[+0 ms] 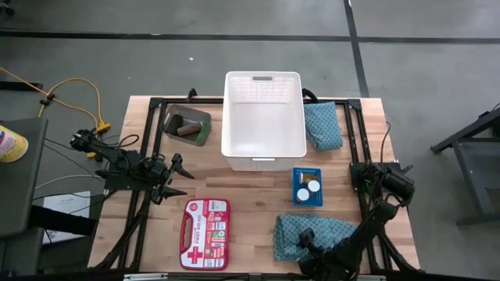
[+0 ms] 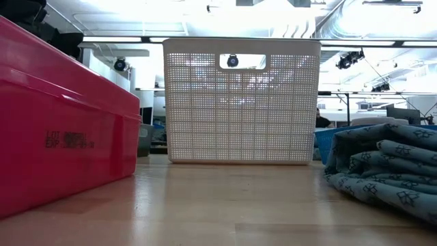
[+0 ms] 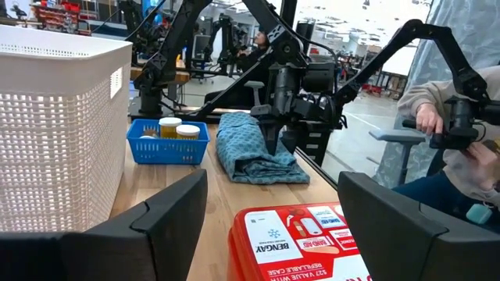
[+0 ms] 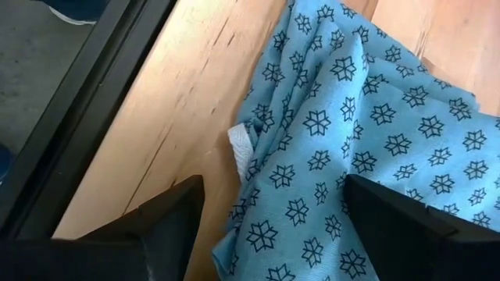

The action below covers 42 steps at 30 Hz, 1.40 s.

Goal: Pick & place medical supplies in basket/bin
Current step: Put the bottom patient gown into the white bin

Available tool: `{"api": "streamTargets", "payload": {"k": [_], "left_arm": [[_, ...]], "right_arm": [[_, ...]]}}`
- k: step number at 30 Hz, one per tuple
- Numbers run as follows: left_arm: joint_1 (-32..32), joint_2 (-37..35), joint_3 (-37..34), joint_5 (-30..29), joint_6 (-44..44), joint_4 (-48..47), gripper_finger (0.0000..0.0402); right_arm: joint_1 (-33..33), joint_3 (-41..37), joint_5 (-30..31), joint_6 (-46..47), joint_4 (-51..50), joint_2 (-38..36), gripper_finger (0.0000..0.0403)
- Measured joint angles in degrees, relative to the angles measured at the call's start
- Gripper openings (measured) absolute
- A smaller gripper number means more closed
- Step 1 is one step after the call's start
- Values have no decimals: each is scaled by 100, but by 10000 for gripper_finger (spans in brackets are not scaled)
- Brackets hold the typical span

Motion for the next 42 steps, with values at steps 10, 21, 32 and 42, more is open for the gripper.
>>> {"api": "streamTargets", "payload": {"k": [10,21,32,42], "left_arm": [[0,0,0,-24,0,0,281],[0,-1,0,-20,0,0,281],[0,0,0,-17,-2,0,281],[0,0,0,-15,0,0,281]], "right_arm": [[23,-7,182,197,-77,16,220],[-43,-37,737,356,-203,39,130],[-43,-25,687,359,-231,37,12],[-28,133,875,43,-481,4,6]]}}
